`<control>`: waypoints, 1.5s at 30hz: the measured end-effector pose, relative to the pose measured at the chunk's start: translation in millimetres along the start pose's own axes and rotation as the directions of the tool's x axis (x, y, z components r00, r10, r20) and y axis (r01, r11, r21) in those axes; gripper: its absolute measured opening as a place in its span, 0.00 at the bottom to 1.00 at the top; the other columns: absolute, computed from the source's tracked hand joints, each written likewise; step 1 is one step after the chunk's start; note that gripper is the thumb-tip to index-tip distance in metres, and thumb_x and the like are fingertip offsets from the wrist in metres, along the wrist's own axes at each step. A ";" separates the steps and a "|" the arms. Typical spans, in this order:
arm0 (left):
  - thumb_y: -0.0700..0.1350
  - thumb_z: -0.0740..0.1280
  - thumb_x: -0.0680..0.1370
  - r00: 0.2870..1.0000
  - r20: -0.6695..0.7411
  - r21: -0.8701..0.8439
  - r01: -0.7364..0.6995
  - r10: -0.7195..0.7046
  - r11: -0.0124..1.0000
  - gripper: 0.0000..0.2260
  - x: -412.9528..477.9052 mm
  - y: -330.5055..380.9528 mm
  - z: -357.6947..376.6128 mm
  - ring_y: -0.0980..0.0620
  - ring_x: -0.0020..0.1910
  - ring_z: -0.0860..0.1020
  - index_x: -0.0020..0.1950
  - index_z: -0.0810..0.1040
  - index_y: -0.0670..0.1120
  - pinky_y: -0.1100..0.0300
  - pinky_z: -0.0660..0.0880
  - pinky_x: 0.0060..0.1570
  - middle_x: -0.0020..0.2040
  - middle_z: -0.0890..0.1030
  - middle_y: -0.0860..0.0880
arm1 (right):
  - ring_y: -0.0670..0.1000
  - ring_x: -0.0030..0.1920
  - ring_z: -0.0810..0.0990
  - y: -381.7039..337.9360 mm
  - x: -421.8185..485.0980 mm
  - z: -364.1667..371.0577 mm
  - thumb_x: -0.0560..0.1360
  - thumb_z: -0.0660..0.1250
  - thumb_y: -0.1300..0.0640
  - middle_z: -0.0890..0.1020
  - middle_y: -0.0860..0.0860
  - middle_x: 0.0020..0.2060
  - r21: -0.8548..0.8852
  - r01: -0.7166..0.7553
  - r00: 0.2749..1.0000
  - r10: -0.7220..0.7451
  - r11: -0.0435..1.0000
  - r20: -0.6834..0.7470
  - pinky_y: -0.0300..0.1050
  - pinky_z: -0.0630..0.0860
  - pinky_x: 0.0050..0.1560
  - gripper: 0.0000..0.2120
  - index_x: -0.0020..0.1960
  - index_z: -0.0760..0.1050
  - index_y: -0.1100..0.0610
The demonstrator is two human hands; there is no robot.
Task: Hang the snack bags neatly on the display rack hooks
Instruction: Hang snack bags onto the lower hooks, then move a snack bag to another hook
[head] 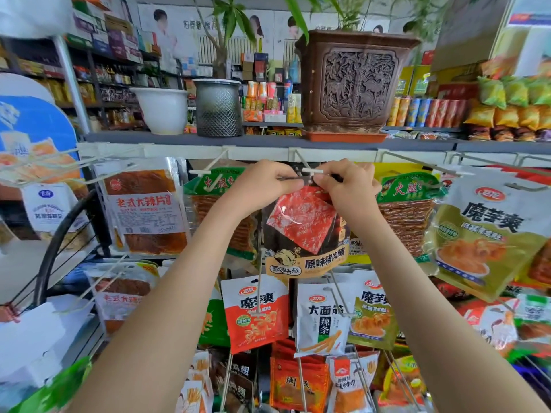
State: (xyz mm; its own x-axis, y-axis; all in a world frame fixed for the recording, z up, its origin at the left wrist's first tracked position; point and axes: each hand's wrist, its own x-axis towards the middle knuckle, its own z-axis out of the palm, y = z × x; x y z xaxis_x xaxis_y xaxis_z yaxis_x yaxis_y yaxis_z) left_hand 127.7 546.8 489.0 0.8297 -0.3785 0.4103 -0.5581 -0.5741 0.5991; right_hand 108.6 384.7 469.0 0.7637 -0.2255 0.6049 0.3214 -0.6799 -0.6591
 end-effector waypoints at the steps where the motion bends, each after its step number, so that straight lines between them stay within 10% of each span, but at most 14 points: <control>1: 0.51 0.67 0.76 1.000 -0.012 0.034 0.001 0.000 0.999 0.09 1.7 -0.9 0.5 0.51 0.42 0.79 0.42 0.81 0.48 0.53 0.73 0.43 0.39 0.81 0.50 | 0.50 0.58 0.60 1.4 1.6 2.7 0.75 0.66 0.51 0.73 0.47 0.46 -0.016 -0.006 1.000 0.006 1.000 -0.004 0.45 0.50 0.49 0.05 0.49 0.79 0.47; 11: 0.55 0.62 0.78 0.880 -0.463 0.463 0.139 0.105 0.875 0.15 9.6 -24.3 46.3 0.45 0.49 0.75 0.54 0.74 0.44 0.55 0.69 0.41 0.49 0.76 0.45 | 0.57 0.60 0.62 14.3 12.4 38.7 0.77 0.63 0.52 0.76 0.51 0.52 -0.119 -0.079 0.995 0.072 0.990 -0.062 0.51 0.57 0.54 0.05 0.48 0.75 0.53; 26: 0.55 0.60 0.78 0.864 -0.501 0.417 0.187 0.053 0.890 0.26 1.4 -54.0 56.0 0.44 0.61 0.72 0.70 0.62 0.40 0.52 0.70 0.58 0.62 0.72 0.42 | 0.58 0.51 0.68 25.2 -9.3 70.5 0.71 0.64 0.67 0.72 0.61 0.53 -0.137 0.109 0.968 -0.136 0.985 -0.211 0.47 0.63 0.51 0.13 0.55 0.69 0.65; 31: 0.53 0.60 0.79 0.904 -0.423 0.352 0.226 -0.061 0.908 0.23 -25.6 -78.3 50.0 0.45 0.53 0.78 0.69 0.63 0.43 0.54 0.74 0.41 0.58 0.78 0.45 | 0.55 0.47 0.70 23.5 -28.8 94.1 0.73 0.63 0.65 0.75 0.57 0.45 -0.068 0.257 0.966 -0.255 0.964 0.029 0.54 0.70 0.49 0.03 0.47 0.72 0.63; 40: 0.49 0.60 0.79 0.888 -0.453 0.389 0.272 -0.074 0.880 0.13 -59.8 -103.2 9.5 0.46 0.50 0.78 0.59 0.74 0.44 0.53 0.76 0.44 0.54 0.79 0.45 | 0.57 0.72 0.55 -22.0 -17.0 119.0 0.74 0.57 0.71 0.59 0.60 0.72 0.085 0.300 0.931 -0.311 0.950 0.193 0.42 0.51 0.71 0.31 0.74 0.50 0.62; 45: 0.48 0.60 0.79 0.868 -0.491 0.352 0.272 -0.071 0.896 0.13 -74.6 -106.6 -17.6 0.46 0.51 0.77 0.60 0.74 0.43 0.52 0.76 0.46 0.55 0.78 0.46 | 0.59 0.72 0.54 -39.4 9.0 136.0 0.75 0.58 0.70 0.55 0.60 0.73 0.045 0.208 0.928 -0.211 0.977 0.308 0.49 0.58 0.69 0.34 0.75 0.44 0.61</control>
State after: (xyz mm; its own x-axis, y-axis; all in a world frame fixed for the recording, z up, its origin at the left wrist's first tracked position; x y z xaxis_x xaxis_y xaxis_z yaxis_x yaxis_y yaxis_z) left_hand 125.2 649.0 406.6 0.7555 0.0684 0.6516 -0.2716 -0.8724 0.4065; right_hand 179.0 504.3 439.6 0.8129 0.1495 0.5629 0.4980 -0.6794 -0.5388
